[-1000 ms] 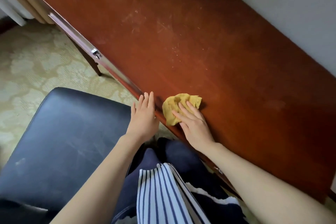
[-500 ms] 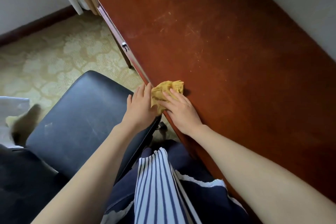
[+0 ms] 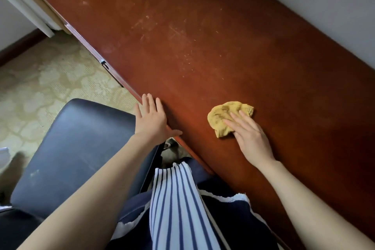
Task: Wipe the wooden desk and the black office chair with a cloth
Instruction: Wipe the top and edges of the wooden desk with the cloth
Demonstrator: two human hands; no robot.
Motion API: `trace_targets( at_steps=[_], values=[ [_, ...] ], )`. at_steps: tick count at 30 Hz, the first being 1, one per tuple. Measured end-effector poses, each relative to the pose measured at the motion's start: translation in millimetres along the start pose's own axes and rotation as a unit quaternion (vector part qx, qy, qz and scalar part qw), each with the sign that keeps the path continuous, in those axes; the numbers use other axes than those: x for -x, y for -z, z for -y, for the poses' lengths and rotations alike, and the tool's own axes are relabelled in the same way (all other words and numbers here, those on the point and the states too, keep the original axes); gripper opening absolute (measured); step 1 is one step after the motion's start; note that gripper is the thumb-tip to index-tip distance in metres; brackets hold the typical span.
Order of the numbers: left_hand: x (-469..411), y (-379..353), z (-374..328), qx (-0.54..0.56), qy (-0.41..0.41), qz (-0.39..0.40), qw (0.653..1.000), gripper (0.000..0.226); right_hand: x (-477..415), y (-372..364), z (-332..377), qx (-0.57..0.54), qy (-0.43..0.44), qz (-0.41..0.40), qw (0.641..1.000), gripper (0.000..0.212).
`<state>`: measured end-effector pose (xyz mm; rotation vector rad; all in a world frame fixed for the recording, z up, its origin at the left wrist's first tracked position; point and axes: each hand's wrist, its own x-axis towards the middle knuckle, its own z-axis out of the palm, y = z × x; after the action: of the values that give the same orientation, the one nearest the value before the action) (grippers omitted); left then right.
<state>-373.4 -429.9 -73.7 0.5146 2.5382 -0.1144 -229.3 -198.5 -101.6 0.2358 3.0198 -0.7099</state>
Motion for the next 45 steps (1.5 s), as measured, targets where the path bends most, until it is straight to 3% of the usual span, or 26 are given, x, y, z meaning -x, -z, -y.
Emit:
trace_targets(
  at_steps=[6, 12, 14, 22, 27, 33, 39, 45],
  values=[
    [-5.9, 2.1, -3.5, -0.040, -0.010, 0.046, 0.998, 0.124, -48.1, 18.1, -28.9, -0.024, -0.149, -0.060, 0.987, 0.039],
    [-12.8, 3.2, -1.1, -0.049, -0.022, 0.065, 0.996, 0.128, -113.8, 3.4, -2.2, -0.059, -0.311, -0.144, 0.937, 0.037],
    [-11.3, 2.5, 2.3, -0.062, -0.034, 0.062, 0.996, 0.131, -121.3, -6.2, 12.1, -0.059, -0.295, -0.138, 0.944, 0.036],
    [-9.9, 6.9, 9.2, -0.076, -0.047, 0.074, 0.993, 0.133, -93.9, -46.5, 77.5, -0.070, -0.074, -0.037, 0.994, 0.037],
    [-9.6, 6.4, 5.6, -0.074, -0.040, 0.073, 0.994, 0.134, -45.0, -53.4, 89.3, -0.084, 0.014, -0.025, 0.996, 0.042],
    [-8.7, -0.3, 9.7, -0.068, -0.046, 0.054, 0.995, 0.138, 11.3, -36.5, 52.3, -0.069, 0.128, -0.008, 0.989, 0.049],
    [-9.1, -2.3, 8.8, -0.053, -0.053, 0.045, 0.996, 0.137, 26.2, -14.1, 1.8, -0.022, 0.130, -0.002, 0.991, 0.055],
    [-10.3, 1.2, 7.1, -0.057, -0.047, 0.054, 0.996, 0.134, -8.2, 14.5, -45.6, -0.042, -0.011, -0.029, 0.999, 0.052]
  ],
)
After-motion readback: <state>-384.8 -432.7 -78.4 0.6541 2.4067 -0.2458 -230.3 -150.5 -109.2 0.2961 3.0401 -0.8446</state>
